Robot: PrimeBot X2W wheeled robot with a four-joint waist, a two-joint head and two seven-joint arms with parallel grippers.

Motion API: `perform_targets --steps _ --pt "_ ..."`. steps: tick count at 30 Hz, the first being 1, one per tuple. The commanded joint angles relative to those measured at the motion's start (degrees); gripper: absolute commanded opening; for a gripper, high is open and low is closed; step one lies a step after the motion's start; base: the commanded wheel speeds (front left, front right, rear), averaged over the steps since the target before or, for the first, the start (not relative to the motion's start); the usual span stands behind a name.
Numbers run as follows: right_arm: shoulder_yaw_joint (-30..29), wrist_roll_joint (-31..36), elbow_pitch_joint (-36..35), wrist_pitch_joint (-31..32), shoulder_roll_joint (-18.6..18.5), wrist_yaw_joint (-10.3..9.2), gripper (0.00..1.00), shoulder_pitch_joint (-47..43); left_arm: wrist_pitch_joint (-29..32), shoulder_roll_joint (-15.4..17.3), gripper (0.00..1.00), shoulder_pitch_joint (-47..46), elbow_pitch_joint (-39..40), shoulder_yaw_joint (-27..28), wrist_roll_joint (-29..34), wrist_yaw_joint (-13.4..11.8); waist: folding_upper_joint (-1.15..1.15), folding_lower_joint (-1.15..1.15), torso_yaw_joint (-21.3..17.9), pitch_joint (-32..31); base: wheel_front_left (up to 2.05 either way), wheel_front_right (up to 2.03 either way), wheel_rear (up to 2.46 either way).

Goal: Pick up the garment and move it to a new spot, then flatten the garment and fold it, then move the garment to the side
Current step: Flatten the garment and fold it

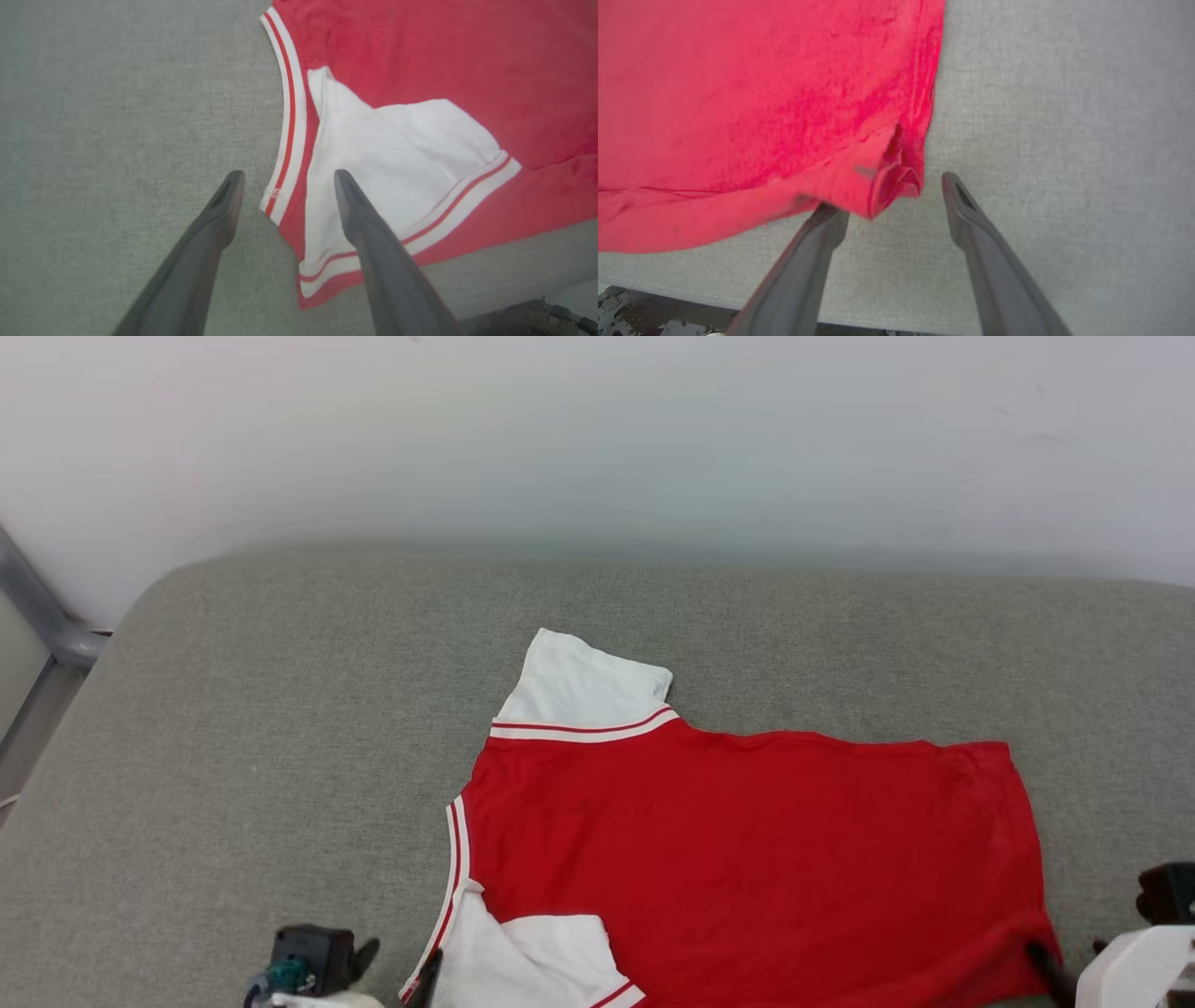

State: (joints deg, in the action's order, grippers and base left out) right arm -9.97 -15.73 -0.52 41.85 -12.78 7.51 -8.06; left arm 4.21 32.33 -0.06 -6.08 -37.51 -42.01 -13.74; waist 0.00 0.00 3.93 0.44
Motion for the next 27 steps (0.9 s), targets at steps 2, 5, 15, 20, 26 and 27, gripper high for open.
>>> perform_targets --steps 2,5,15,20,26,27 --pt "0.0 -0.8 -3.1 -3.9 -1.0 -0.05 1.0 2.0 -4.2 -0.3 1.0 -2.2 1.9 1.9 1.3 -0.8 0.0 0.0 -0.4 -0.6 0.0 0.0 0.0" --pt "0.8 -1.3 -5.7 -8.6 -1.6 -0.05 1.0 3.3 -9.4 -0.8 1.0 -3.8 4.0 3.4 2.9 -0.6 0.0 0.0 -0.8 -0.7 0.0 0.0 0.0" --pt "3.2 -0.6 -6.5 -26.3 0.9 -0.05 1.0 5.2 -19.2 -4.2 1.0 -5.1 7.0 7.3 8.8 -0.2 0.0 0.0 -2.0 0.2 0.0 0.0 0.0" --pt "3.6 0.2 -4.3 -32.2 3.4 -0.05 1.0 4.8 -19.5 -7.4 1.0 -4.0 8.8 11.7 12.9 1.3 0.0 0.0 -2.6 1.7 0.0 0.0 0.0" --pt "3.9 1.7 -3.1 -35.0 5.0 -0.05 1.0 7.4 -19.4 -8.0 1.0 -8.1 7.8 14.3 17.0 5.9 0.0 0.0 -4.6 5.4 0.0 0.0 0.0" --pt "4.1 1.9 -3.0 -35.2 5.1 -0.05 1.0 8.0 -19.4 -7.7 1.0 -9.5 7.2 14.3 17.5 6.8 0.0 0.0 -5.1 6.3 0.0 0.0 0.0"
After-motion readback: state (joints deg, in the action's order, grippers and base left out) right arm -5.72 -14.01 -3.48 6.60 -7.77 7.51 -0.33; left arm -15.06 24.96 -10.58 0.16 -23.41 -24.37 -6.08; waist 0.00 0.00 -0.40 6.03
